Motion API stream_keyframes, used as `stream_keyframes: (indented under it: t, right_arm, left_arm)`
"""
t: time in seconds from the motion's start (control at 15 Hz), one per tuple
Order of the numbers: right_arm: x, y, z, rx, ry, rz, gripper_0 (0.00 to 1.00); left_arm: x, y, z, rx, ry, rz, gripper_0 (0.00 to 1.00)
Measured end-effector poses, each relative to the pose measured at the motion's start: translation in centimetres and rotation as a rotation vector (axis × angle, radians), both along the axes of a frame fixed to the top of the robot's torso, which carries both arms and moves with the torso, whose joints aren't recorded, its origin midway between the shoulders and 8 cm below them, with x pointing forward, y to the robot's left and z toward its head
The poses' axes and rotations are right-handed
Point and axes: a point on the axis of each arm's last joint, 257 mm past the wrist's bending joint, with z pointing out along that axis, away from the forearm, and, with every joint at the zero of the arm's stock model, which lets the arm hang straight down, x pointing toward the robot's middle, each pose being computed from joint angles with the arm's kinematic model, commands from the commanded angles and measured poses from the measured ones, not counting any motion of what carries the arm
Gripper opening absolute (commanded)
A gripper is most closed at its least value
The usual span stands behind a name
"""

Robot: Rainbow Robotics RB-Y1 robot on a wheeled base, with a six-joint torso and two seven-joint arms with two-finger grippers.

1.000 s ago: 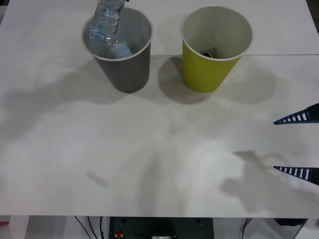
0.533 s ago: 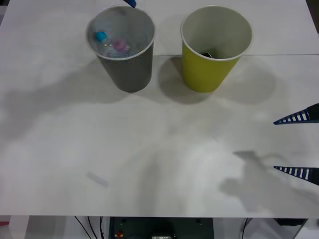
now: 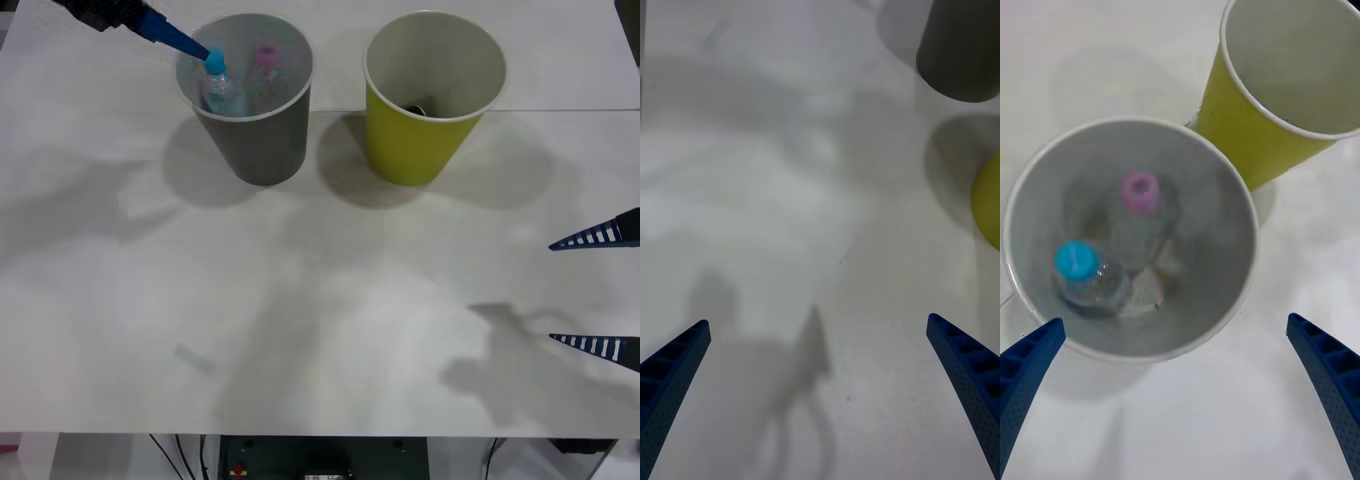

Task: Put the can into the green bin and the plastic bottle into the gray bin

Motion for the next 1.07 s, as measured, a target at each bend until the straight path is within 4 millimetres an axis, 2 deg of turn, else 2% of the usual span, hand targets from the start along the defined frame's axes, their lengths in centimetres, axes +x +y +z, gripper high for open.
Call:
stream_keyframes:
  t: [0.4,0.8,1.07]
  right_arm:
    - [0.0,0.0,0.0,0.0,0.0,0.0,1.0]
    - [0.0,0.0,0.0,0.0,0.0,0.0,1.0]
    - [0.0,0.0,0.0,0.0,0.0,0.0,1.0]
  left_arm:
    - [-4.6,4.8,-2.0,0.007,-0.073,-0.04,1.0]
    - [-8.7,9.4,-6.3,0.084,-0.204,-0.152,1.0]
    - [-11.5,11.3,-8.9,0.101,-0.25,-0.231,1.0]
